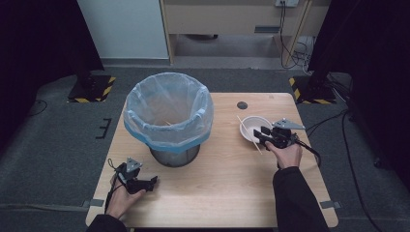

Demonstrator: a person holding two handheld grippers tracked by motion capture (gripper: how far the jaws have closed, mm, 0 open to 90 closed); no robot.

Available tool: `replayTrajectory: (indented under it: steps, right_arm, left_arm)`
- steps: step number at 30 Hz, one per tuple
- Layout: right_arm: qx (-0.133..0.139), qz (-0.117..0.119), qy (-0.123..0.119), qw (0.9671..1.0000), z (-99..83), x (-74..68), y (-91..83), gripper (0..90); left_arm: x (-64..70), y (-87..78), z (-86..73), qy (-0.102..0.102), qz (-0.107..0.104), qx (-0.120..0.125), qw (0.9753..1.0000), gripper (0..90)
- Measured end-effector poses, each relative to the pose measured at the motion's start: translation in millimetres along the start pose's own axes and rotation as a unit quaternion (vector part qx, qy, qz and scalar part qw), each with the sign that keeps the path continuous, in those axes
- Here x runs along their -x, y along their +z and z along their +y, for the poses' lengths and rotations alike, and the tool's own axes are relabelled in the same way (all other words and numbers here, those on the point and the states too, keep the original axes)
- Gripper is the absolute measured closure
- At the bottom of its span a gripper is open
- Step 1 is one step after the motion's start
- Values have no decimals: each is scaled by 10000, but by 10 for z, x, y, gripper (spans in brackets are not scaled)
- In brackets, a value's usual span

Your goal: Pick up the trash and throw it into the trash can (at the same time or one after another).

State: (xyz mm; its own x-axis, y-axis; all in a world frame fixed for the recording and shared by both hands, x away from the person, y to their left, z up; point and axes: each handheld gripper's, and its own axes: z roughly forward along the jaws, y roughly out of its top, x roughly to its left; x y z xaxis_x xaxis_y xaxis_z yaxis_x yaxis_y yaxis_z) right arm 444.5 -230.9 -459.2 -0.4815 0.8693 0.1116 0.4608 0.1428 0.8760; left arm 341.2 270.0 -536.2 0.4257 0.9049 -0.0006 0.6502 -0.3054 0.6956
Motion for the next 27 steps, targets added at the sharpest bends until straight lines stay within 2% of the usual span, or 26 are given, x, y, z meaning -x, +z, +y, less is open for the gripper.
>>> replayTrajectory:
  steps: [10,15,27]
  right_arm:
    - [-338,58,-56,9994,-185,-32,-60,630]
    - [-642,79,-84,9979,-309,-27,-73,646]
    - [-994,28,-83,9950,-380,-9,-5,688]
  left_arm:
    - [5,-1,-1,-2,-2,4,10000,0]
    - [5,-1,-1,-3,-2,2,10000,0]
    - [4,-1,-1,-3,-2,3,10000,0]
